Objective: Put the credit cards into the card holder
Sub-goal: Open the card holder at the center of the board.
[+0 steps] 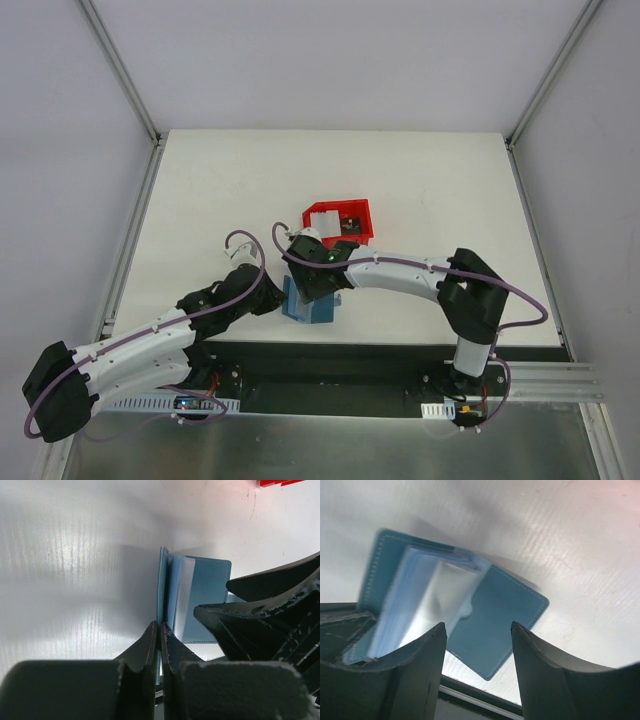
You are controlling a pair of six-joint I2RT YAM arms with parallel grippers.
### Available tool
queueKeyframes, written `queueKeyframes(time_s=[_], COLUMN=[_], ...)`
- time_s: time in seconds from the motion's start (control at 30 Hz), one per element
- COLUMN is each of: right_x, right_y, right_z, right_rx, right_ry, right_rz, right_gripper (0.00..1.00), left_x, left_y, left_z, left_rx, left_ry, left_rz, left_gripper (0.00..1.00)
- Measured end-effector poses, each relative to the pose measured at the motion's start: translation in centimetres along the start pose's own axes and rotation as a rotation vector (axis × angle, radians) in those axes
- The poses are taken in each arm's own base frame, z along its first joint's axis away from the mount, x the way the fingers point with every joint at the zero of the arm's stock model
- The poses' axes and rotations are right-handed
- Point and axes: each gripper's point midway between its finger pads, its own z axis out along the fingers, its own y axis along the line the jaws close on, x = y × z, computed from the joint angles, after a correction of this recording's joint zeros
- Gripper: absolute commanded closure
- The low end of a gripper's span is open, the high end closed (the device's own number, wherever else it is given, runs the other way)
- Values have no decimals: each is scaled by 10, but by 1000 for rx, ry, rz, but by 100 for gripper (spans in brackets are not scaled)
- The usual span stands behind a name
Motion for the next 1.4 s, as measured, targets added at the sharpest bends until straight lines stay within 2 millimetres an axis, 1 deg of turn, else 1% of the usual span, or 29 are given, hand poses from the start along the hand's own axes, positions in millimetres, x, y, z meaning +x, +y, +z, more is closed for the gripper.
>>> queueKeyframes(time_s=[0.17,0.3,0.5,0.67,0.87,1.2,1.4], right_x=[8,10,11,-5,-14,-14,-7], right_y=[-14,-18,-7,9,17,28,30], right_z=[0,1,4,-3,-8,-9,0], right_rx=[68,82,19,-58,-99,-152,-154], right_ry=[23,31,14,-45,-78,-66,-37], right_rz=[-22,-23,8,42,56,66,64], right_gripper=[45,45,43,42,42,41,41], left_x=[0,0,0,2,2,2,2], left_y=[0,0,-1,3,4,4,4], left_z=[0,0,-1,0,0,0,0], left_rx=[0,0,4,0,1,1,0], left_ry=[0,0,-2,0,0,0,0], left_rz=[0,0,-1,0,0,0,0], left_gripper=[100,100,100,100,100,100,100])
